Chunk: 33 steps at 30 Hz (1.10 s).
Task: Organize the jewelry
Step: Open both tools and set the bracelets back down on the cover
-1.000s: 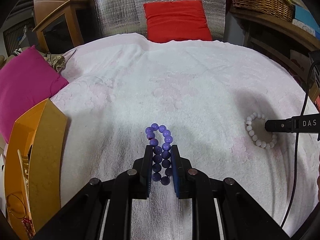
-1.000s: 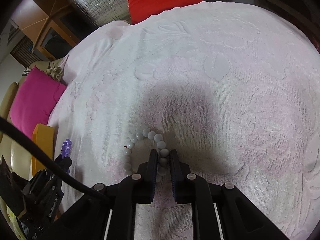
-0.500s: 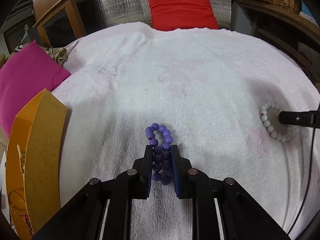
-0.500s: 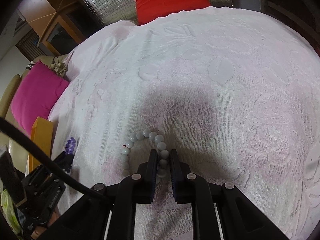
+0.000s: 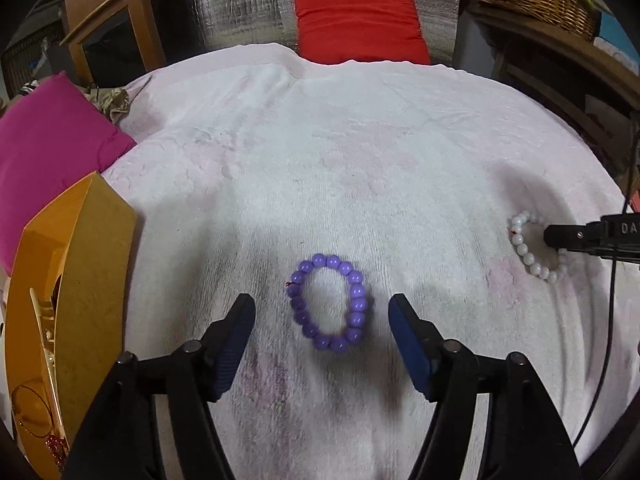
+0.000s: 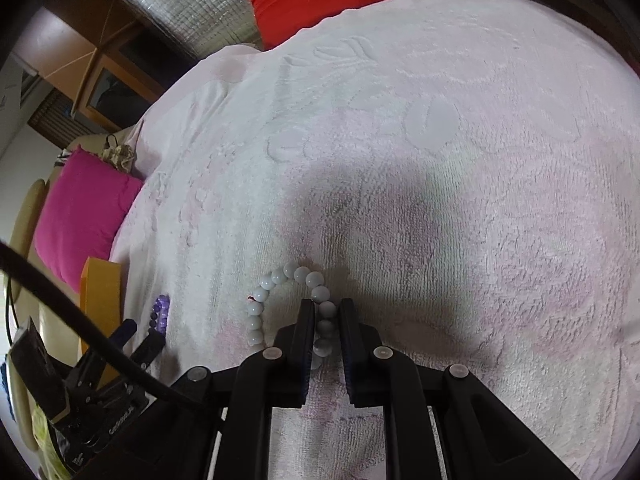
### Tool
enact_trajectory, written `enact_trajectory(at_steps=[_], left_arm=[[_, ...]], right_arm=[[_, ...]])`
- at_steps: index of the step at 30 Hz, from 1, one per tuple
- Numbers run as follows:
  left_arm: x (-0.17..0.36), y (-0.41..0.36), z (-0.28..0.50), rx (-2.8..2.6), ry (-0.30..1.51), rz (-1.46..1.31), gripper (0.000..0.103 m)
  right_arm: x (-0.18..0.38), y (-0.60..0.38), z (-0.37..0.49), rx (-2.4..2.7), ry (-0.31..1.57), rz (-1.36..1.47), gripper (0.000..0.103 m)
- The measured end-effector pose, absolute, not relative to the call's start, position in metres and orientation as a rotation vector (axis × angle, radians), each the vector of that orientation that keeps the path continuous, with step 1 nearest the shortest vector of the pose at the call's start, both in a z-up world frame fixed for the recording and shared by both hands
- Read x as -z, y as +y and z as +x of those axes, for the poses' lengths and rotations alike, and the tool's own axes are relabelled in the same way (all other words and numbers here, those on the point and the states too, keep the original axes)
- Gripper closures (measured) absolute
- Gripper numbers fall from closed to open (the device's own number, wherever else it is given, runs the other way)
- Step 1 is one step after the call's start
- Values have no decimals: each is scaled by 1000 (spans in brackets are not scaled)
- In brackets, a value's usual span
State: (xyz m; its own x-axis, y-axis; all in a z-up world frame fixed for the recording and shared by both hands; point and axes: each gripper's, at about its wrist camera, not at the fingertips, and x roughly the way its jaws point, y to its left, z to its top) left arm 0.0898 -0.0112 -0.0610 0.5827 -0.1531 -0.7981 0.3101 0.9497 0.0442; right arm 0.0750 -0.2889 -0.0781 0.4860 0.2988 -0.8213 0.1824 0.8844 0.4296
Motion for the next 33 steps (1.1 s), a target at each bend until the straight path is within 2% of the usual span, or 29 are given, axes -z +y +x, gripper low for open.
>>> enact_trajectory(at_steps=[4, 20, 27, 33], left_arm=[[63, -5, 88, 300, 929, 202, 26], [68, 2, 94, 322, 1021, 181, 26], [66, 8, 95, 308, 1022, 162, 26], [62, 15, 97, 276, 985, 174, 26]], right_arm=[[78, -289, 75, -67, 1078, 528, 86], [70, -287, 58, -82, 1073, 597, 54], [66, -268, 59, -66, 1060, 537, 54], [49, -257, 59, -108, 956, 474, 54]])
